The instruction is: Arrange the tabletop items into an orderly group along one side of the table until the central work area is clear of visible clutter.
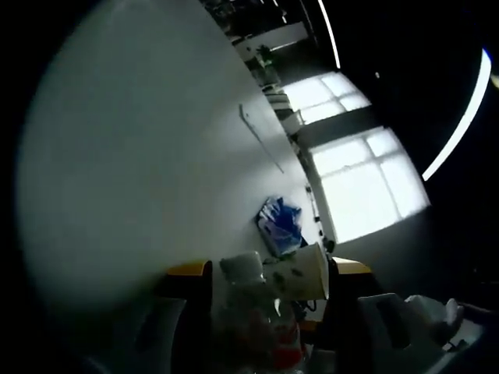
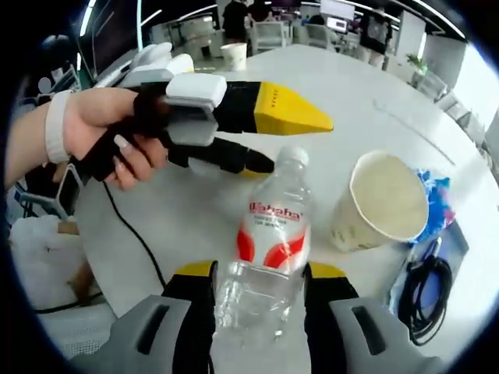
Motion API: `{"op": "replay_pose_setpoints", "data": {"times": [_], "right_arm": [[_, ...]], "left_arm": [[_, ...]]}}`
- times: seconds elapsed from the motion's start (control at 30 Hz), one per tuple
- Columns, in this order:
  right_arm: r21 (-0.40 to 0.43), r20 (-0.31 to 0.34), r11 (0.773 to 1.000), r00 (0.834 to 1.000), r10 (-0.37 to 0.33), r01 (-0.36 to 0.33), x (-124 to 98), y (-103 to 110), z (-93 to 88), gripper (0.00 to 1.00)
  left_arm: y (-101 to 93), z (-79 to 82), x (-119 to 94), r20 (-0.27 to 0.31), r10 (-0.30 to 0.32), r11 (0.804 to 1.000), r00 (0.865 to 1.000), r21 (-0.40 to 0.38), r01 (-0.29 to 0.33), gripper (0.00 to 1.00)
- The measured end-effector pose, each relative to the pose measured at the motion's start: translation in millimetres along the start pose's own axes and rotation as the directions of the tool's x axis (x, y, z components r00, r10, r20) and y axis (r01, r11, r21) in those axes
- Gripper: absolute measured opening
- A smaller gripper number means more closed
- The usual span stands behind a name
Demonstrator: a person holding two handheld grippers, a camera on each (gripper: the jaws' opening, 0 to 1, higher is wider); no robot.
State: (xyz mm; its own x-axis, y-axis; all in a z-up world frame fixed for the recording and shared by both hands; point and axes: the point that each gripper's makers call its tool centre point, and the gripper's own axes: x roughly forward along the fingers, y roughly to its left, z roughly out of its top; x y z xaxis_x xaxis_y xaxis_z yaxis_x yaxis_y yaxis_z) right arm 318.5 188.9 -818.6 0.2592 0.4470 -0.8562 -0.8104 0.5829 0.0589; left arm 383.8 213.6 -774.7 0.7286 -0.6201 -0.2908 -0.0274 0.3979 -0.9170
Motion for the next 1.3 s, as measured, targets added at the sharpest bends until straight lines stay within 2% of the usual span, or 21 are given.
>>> {"op": "replay_pose_setpoints", "data": {"times": [0.07,0.13,0.17,0.27,0.33,0.47,0.63,0.8,0.87,1.0,1.17,1.27,1.3], "right_arm": [[0.003,-0.005,1.0,1.0,0.005,-0.005,0.9,0.2,-0.2,0.42],[0.005,-0.005,1.0,1.0,0.006,-0.006,1.6,0.2,-0.3,0.42],[0.006,-0.007,1.0,1.0,0.006,-0.005,1.8,0.3,-0.4,0.42],[0.007,-0.01,1.0,1.0,0.005,-0.005,2.6,0.3,-0.7,0.42],[0.009,-0.013,1.0,1.0,0.007,-0.007,2.8,0.0,-1.0,0.42],[0.014,-0.012,1.0,1.0,0.008,-0.007,3.2,-0.1,-1.2,0.41],[0.024,-0.002,1.0,1.0,0.003,-0.003,3.8,-1.3,-0.2,0.4],[0.016,0.004,1.0,1.0,0.003,-0.004,3.4,-0.2,0.2,0.4],[0.01,0.008,1.0,1.0,0.005,-0.005,3.3,0.2,0.4,0.39],[0.006,0.016,1.0,1.0,0.006,-0.007,3.5,0.4,1.3,0.39],[0.005,0.037,1.0,0.999,0.008,-0.008,2.0,1.6,1.6,0.38],[-0.003,0.054,1.0,0.999,0.002,-0.002,0.4,2.2,1.6,0.38],[-0.005,0.064,1.0,0.998,0.001,0.0,-0.3,2.8,2.5,0.38]], "left_arm": [[10.1,7.5,2.1,-0.005,-0.001,1.0,1.0,0.002,0.001,0.54],[9.9,7.0,0.9,0.002,-0.004,1.0,1.0,-0.018,0.004,0.52],[19.1,15.1,2.8,0.006,-0.006,1.0,1.0,-0.031,0.007,0.51],[28.8,22.9,4.6,0.005,-0.001,1.0,1.0,-0.031,0.001,0.48],[17.0,9.0,3.7,0.001,-0.001,0.999,1.0,-0.035,0.001,0.46],[6.8,-5.3,6.6,-0.008,-0.001,0.999,1.0,-0.036,0.001,0.43],[16.9,-0.6,9.7,-0.011,0.02,0.998,1.0,-0.063,-0.02,0.35],[25.8,-2.5,7.3,-0.003,0.053,0.997,0.999,-0.053,-0.053,0.2],[33.9,4.5,6.5,0.01,0.052,0.996,0.999,-0.076,-0.051,0.19],[29.2,2.2,6.3,0.028,0.05,0.995,0.998,-0.084,-0.048,0.19],[37.3,12.4,4.0,0.054,0.057,0.995,0.997,-0.086,-0.052,0.18],[28.7,8.5,0.4,0.073,0.059,0.996,0.996,-0.064,-0.054,0.18],[24.0,9.3,-1.7,0.096,0.058,0.997,0.994,-0.054,-0.053,0.18]]}}
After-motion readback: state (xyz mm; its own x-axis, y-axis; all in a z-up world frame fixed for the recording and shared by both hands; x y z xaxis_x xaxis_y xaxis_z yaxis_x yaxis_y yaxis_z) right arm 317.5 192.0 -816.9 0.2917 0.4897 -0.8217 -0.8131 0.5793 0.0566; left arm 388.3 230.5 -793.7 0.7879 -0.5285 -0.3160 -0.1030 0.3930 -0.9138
